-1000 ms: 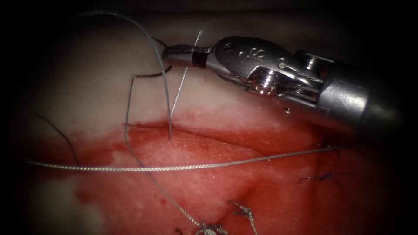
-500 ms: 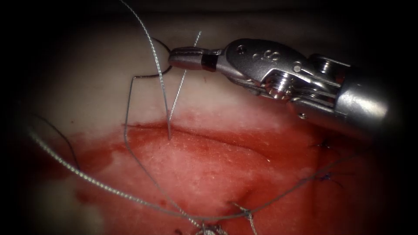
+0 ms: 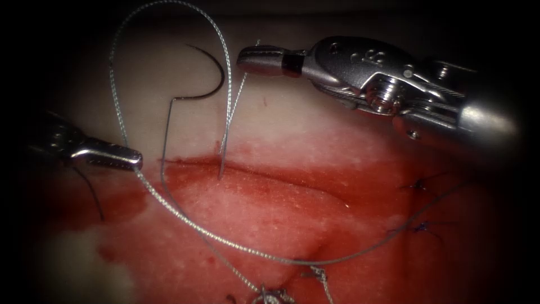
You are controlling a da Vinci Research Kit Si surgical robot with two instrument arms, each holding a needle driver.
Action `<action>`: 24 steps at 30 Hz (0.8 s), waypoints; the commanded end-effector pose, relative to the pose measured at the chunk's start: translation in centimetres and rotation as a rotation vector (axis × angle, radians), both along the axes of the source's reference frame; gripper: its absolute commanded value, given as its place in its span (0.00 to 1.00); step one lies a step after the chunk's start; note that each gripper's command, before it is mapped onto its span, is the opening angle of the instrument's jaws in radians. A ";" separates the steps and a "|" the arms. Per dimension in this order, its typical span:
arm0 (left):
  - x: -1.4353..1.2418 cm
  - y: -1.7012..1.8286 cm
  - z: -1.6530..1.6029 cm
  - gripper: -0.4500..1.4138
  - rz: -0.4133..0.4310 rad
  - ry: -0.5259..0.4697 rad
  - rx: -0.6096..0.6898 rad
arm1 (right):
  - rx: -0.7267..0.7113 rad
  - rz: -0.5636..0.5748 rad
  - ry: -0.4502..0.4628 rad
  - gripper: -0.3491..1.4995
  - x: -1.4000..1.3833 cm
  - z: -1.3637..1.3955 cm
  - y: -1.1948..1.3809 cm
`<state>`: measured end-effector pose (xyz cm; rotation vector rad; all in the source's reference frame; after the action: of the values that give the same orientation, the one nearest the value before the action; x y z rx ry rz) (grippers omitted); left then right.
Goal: Wound Closure
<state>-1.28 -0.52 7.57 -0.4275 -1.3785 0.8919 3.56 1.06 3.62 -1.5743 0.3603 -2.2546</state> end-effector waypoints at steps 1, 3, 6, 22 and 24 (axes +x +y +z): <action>0.00 0.14 -0.09 0.00 -0.001 -0.001 -0.005 | 0.000 0.003 0.010 0.00 0.09 -0.11 0.11; 0.00 0.16 -0.06 0.00 -0.003 0.003 -0.012 | 0.010 0.001 0.015 0.00 0.11 -0.10 0.09; 0.00 0.19 -0.01 0.00 0.000 0.018 -0.042 | 0.013 0.000 0.017 0.00 0.13 -0.09 0.07; 0.20 0.71 0.48 0.00 0.167 0.288 -0.590 | 0.245 -0.450 -0.118 0.46 0.06 0.11 -0.35; 0.23 0.68 0.50 0.00 0.161 0.306 -0.610 | 0.316 -0.459 -0.136 0.46 0.04 0.11 -0.43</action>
<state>-1.05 0.01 8.17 -0.6062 -0.8472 1.4531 3.52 0.50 3.84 -1.2361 1.0969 -2.4582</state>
